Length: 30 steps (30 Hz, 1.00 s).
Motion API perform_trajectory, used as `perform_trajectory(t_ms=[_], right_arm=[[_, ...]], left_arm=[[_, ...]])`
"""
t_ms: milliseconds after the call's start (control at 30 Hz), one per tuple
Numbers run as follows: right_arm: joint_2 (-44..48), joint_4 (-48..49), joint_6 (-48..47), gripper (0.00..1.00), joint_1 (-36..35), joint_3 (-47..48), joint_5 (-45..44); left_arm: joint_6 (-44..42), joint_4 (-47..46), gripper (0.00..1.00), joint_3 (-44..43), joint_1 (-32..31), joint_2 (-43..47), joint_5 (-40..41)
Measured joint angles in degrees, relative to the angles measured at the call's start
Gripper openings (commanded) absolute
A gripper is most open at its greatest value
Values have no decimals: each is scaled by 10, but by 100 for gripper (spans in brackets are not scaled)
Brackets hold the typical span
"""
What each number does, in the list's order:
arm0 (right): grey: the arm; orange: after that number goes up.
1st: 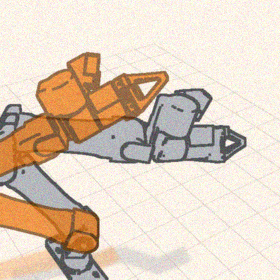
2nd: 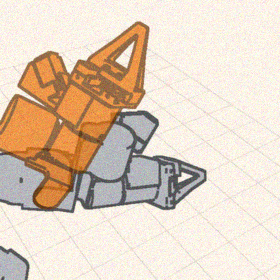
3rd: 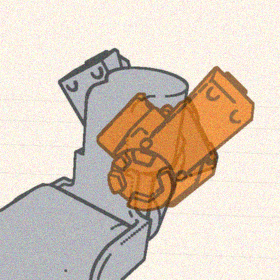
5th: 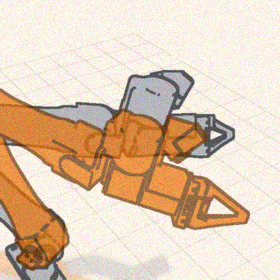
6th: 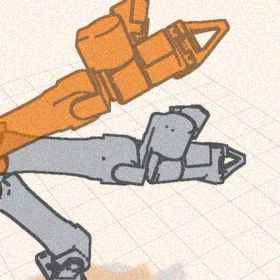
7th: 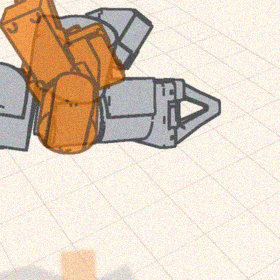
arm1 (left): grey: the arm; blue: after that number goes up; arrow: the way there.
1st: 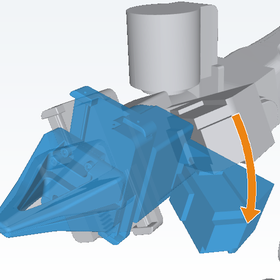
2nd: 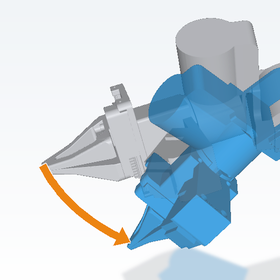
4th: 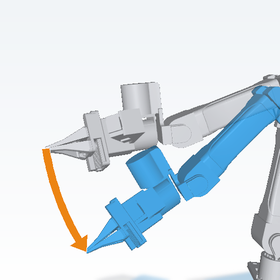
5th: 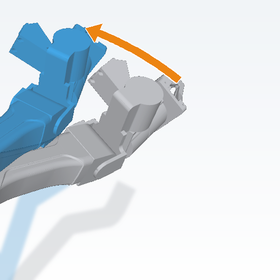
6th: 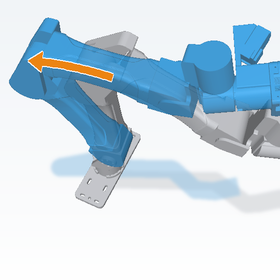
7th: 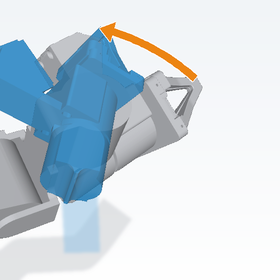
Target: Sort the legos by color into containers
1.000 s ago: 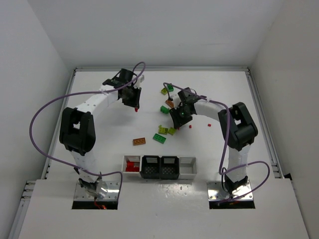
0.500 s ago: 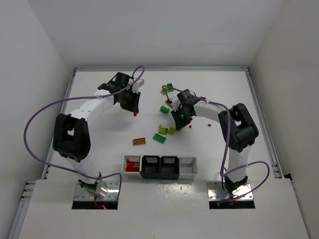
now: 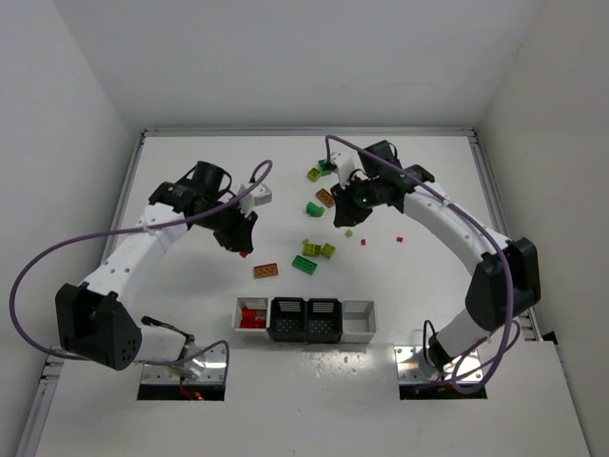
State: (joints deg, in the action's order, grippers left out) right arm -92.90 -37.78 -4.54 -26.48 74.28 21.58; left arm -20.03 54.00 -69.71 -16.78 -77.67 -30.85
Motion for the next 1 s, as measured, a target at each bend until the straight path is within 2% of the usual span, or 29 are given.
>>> perform_trajectory(t_ms=[167, 667, 900, 1000], right_arm=[[24, -10, 1, 6, -4, 22, 40], [21, -14, 31, 6, -4, 44, 85], [21, -14, 36, 6, -4, 46, 88], [20, -13, 37, 6, -4, 49, 90]], left_arm=[[-59, 66, 9, 46, -5, 52, -6], [-172, 158, 11, 42, -110, 128, -12], [-193, 169, 30, 53, -185, 150, 2], [-202, 179, 32, 62, -200, 150, 10]])
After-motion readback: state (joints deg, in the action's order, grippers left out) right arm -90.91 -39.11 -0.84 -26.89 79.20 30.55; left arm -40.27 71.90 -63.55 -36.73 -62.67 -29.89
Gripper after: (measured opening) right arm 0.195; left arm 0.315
